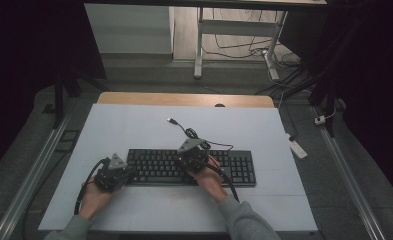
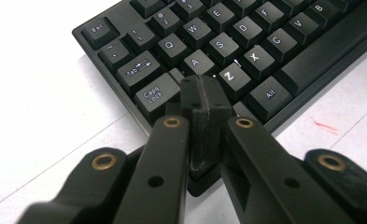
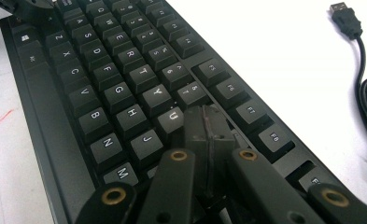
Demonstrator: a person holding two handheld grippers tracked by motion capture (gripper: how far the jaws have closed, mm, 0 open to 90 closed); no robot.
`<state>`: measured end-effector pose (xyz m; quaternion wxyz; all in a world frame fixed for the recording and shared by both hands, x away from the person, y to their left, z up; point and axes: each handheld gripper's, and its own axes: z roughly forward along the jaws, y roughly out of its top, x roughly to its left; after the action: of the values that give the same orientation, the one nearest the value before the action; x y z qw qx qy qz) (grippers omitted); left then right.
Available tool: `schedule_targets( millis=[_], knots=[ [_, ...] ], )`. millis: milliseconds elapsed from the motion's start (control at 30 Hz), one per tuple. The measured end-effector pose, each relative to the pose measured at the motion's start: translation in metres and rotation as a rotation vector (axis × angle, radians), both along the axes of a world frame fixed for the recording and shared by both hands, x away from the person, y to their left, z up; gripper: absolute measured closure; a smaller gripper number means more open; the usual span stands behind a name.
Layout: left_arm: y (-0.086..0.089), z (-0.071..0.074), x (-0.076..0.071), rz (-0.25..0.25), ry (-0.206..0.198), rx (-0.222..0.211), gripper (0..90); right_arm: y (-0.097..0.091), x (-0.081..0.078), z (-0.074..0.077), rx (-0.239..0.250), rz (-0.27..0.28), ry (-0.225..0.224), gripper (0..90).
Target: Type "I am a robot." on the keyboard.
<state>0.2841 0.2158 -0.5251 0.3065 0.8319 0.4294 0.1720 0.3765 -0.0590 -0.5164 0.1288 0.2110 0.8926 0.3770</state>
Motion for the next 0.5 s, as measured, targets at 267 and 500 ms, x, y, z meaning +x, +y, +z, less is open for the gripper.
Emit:
schedule_targets(
  millis=[267, 500],
  knots=[
    [0.002, 0.005, -0.003, 0.008, -0.037, -0.049, 88.6, -0.013, -0.005, 0.018, 0.093, -0.007, -0.022, 89.8],
    [0.008, 0.01, -0.006, 0.024, -0.067, -0.103, 86.1, -0.028, -0.01, 0.02, 0.108, -0.007, -0.009, 88.4]
  ],
)
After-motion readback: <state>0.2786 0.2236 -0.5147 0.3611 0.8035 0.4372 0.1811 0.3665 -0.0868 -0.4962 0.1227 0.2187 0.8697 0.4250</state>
